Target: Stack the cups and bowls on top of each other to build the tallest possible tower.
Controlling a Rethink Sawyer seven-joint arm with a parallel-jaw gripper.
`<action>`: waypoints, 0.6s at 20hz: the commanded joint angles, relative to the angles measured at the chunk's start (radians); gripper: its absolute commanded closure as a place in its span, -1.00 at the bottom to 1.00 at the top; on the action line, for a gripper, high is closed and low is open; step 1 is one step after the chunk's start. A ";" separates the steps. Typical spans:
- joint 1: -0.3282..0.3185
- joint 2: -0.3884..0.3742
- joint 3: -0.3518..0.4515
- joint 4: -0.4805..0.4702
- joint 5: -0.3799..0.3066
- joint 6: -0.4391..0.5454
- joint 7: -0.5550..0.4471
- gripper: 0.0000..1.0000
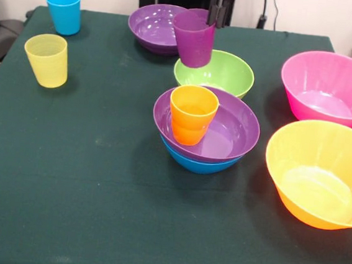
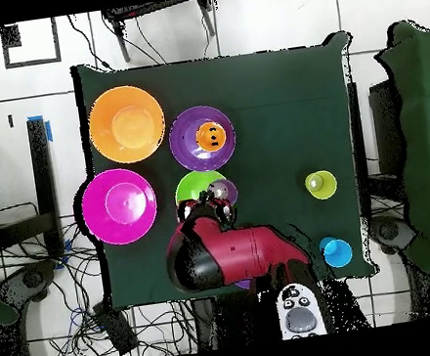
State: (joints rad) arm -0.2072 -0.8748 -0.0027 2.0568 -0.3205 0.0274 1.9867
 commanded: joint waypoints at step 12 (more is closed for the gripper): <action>0.085 0.143 -0.013 -0.224 0.085 0.165 0.094 1.00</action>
State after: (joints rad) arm -0.1199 -0.7963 -0.0613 1.9714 -0.2946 0.0668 1.9867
